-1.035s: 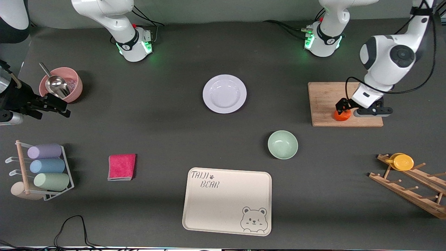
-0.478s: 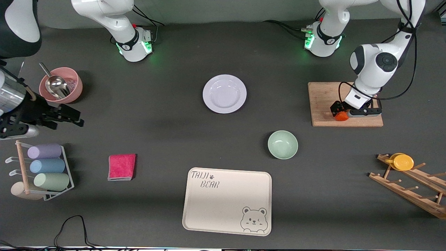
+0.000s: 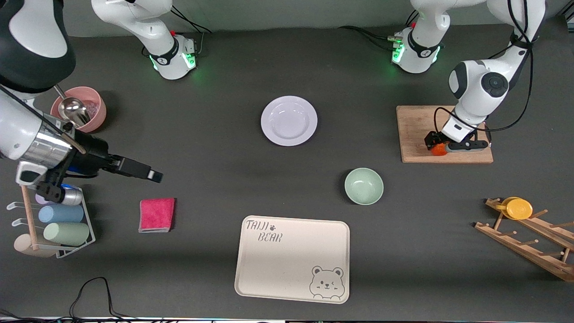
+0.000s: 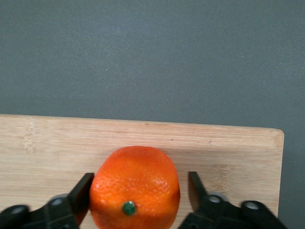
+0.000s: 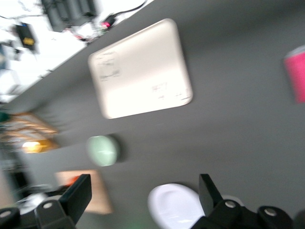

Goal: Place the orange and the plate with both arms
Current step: 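Grasp the orange with the left gripper while the right gripper reaches out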

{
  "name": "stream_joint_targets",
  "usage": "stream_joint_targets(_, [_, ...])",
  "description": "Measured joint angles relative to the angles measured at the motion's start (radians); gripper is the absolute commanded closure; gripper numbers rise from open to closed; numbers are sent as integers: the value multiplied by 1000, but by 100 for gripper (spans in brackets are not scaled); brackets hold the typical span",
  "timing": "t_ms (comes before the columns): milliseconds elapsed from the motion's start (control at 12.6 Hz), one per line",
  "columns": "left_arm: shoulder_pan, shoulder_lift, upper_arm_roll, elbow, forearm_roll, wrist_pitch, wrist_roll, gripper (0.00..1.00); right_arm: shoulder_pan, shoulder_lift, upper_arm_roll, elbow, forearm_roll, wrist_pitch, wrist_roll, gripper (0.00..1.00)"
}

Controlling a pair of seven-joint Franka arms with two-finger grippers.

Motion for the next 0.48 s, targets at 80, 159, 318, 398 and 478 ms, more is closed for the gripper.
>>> stream_joint_targets(80, [1,-3,0,1,0,0,0,100,11,17,0,12,84,27,83,0])
stream_joint_targets(159, [1,-2,0,1,0,0,0,100,20,30,0,16,148,47,147,0])
stream_joint_targets(318, [2,-2,0,2,0,-1,0,100,31,61,1,14,194,55,191,0])
stream_joint_targets(398, [2,-4,0,6,0,-7,0,100,33,77,1,11,201,55,194,0])
stream_joint_targets(478, [2,-13,-1,16,0,-33,0,100,34,92,1,10,205,55,193,0])
